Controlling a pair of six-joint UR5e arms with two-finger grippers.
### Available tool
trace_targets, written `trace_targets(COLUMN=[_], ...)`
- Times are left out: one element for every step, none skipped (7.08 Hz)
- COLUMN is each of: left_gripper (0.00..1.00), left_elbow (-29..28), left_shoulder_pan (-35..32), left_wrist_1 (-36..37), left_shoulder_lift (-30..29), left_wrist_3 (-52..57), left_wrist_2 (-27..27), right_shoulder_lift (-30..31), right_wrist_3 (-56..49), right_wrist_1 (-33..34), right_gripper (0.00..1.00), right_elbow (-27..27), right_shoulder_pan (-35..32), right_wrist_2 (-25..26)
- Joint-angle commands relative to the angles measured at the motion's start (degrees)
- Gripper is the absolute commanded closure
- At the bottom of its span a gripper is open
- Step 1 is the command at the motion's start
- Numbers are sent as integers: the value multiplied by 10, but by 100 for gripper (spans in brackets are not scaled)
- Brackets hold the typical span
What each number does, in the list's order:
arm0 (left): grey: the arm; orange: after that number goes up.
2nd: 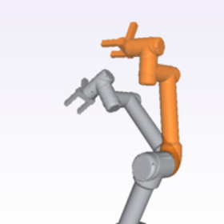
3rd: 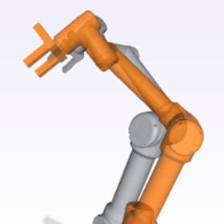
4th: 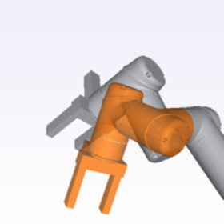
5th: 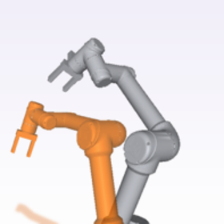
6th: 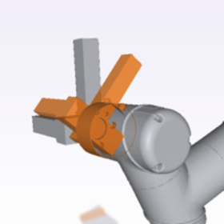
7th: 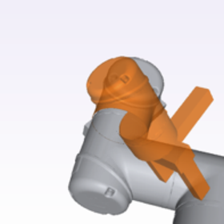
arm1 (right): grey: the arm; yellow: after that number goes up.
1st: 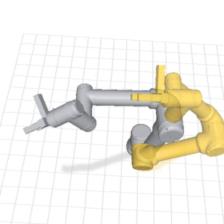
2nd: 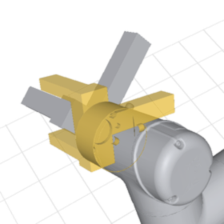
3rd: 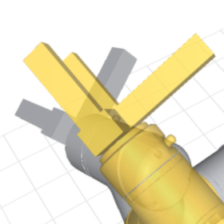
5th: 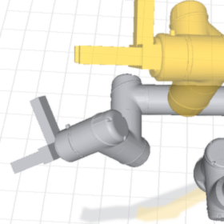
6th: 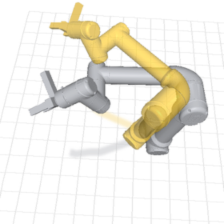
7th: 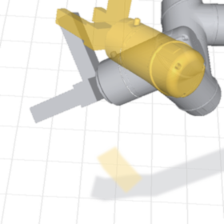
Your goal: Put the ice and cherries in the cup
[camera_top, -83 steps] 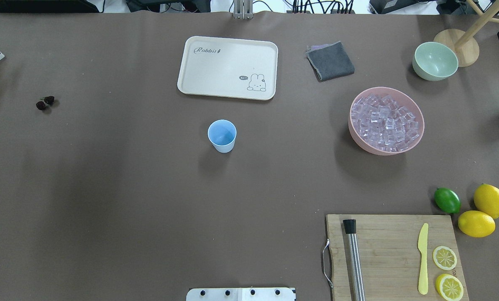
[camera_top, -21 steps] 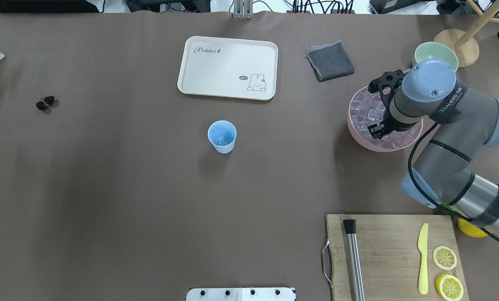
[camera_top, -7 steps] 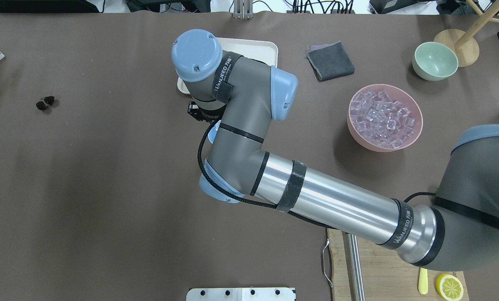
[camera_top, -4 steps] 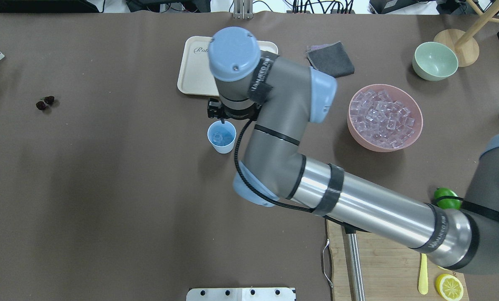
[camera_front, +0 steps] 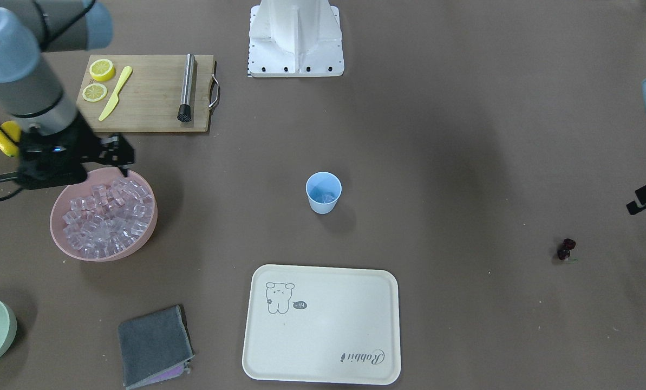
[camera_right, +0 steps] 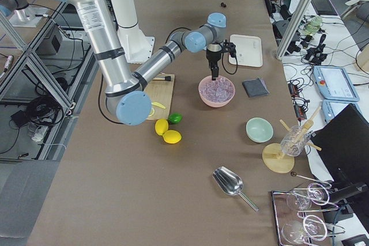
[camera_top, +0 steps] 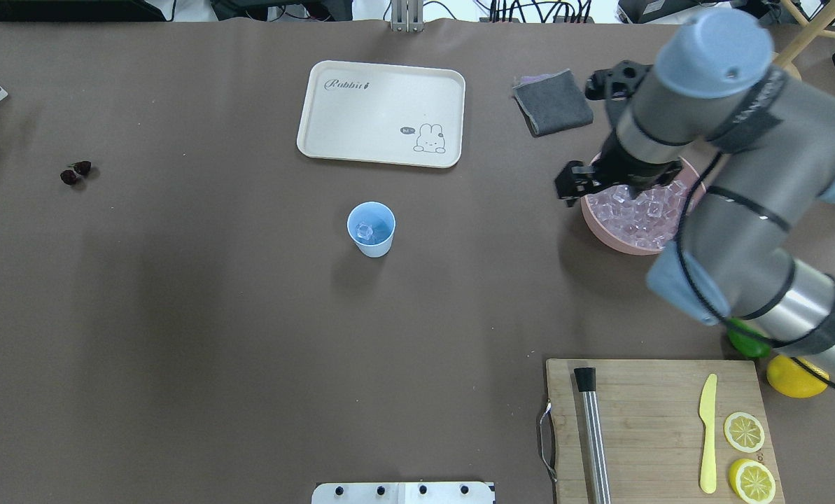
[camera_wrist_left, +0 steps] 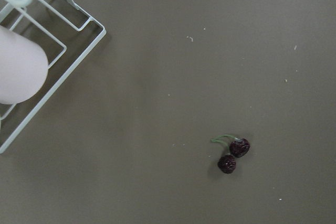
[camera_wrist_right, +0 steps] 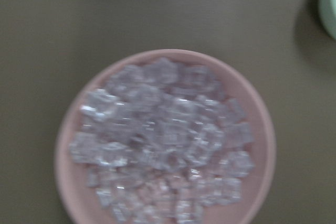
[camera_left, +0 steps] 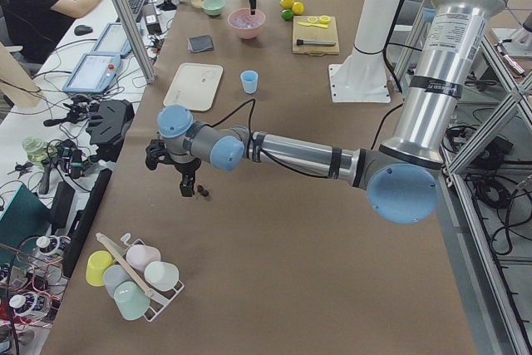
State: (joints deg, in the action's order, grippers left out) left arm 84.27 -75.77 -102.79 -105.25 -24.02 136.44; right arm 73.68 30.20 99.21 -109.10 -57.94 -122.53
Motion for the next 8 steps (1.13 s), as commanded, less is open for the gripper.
trace_targets(left_gripper=[2,2,2,2,2,2,2,2], left_elbow=[0,-4,-9,-16,-42,-46,-53,-55], left_shoulder_pan=[60,81,90,92,92,103,122,126], left_wrist_1=[-8,-27,-54,-58,-61,-61,-61,-62], left_shoulder_lift=[-17,-16,-12,-11,-18,-19,-21,-24], left_wrist_3=[-4,-2,6,44,72,71,68,68], left_wrist_2=[-41,-51,-80,-92,-102,-103,-103,-103], right_shoulder_lift=[87,104,124,153,172,195,215,217], right_wrist_3=[-239,-342,-427,-438,-444,-452,-485,-485], right_wrist_1=[0,-1,-1,-2,-1,-2,-2,-2], right_gripper=[0,0,0,0,0,0,0,0], right_elbow=[50,96,107,110,105,96,96,93], right_shoulder_pan=[-181,-247,-297,-315,-354,-366,-378,-387], right_wrist_2=[-72,-102,-104,-100,-105,-105,-105,-104])
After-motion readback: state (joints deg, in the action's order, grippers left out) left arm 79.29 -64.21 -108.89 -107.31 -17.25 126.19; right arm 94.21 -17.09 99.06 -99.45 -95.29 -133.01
